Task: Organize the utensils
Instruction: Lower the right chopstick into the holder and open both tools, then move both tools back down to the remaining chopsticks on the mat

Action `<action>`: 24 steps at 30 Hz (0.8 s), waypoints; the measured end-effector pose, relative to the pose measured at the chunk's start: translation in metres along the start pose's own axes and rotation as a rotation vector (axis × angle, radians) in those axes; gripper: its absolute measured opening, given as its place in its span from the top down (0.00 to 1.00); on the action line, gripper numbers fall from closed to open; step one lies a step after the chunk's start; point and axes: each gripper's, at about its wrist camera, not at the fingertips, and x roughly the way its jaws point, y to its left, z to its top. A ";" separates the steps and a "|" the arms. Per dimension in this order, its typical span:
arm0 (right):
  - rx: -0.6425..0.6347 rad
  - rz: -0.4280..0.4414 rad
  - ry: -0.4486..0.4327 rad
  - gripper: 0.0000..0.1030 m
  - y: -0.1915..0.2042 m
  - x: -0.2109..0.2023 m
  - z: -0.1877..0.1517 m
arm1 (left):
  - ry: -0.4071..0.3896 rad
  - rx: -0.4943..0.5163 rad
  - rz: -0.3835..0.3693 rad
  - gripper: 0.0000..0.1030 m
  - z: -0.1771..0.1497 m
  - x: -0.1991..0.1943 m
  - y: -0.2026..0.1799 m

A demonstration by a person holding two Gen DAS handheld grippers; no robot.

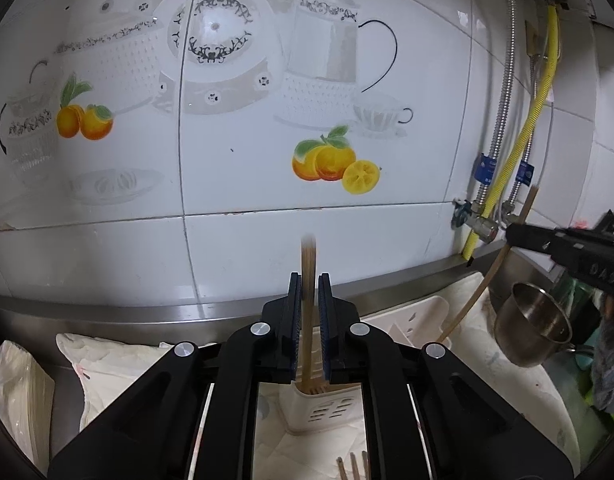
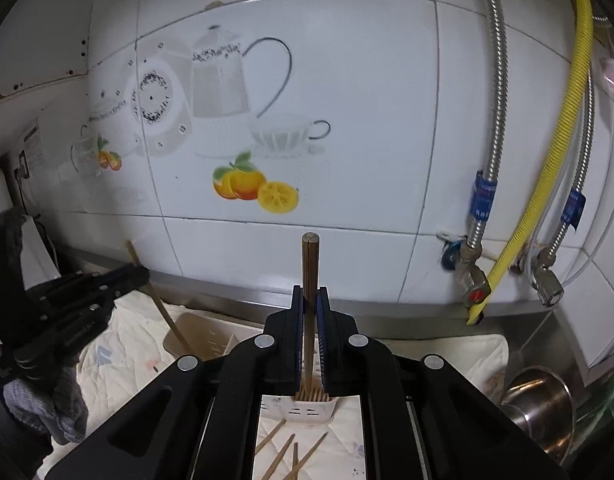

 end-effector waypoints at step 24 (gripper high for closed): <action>-0.025 -0.044 -0.069 0.46 0.020 -0.090 -0.086 | -0.014 -0.049 0.055 0.28 -0.060 -0.112 0.000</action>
